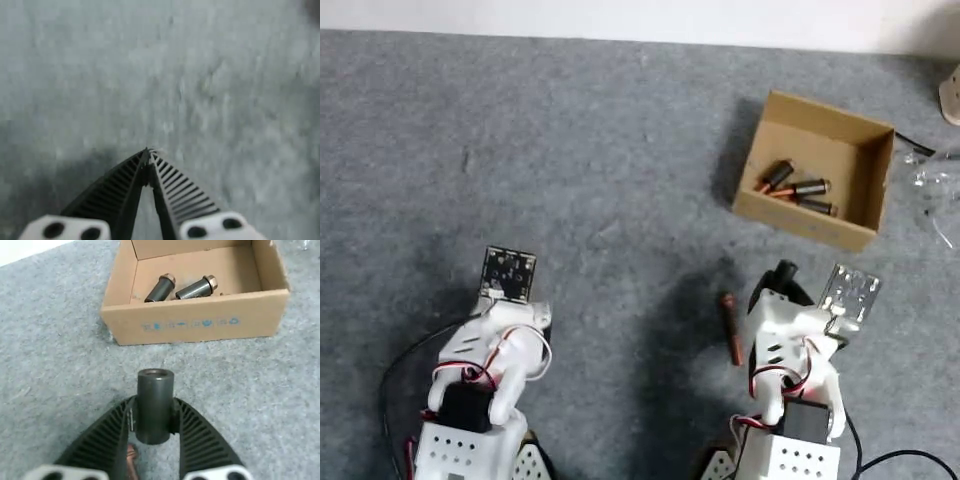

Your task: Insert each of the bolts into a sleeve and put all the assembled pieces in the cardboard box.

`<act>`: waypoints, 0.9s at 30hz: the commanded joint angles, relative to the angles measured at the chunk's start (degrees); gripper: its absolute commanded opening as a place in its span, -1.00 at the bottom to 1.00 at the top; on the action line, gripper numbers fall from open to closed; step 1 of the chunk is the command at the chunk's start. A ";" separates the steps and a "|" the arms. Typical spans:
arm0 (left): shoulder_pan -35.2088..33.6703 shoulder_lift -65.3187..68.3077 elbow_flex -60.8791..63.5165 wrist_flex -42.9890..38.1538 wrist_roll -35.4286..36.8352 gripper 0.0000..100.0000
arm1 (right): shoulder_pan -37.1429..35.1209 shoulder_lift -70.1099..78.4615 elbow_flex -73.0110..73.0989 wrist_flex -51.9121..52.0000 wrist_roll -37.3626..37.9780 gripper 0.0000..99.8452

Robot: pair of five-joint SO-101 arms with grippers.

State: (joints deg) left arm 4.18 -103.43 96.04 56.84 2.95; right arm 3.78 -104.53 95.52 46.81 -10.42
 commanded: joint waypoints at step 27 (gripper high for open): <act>5.76 1.36 -23.16 11.34 12.04 -0.99 | 2.95 -0.84 2.77 -0.04 0.79 -0.99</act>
State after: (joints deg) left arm 4.53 -104.31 76.35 72.57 13.76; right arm 5.89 -104.53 95.60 46.81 -10.42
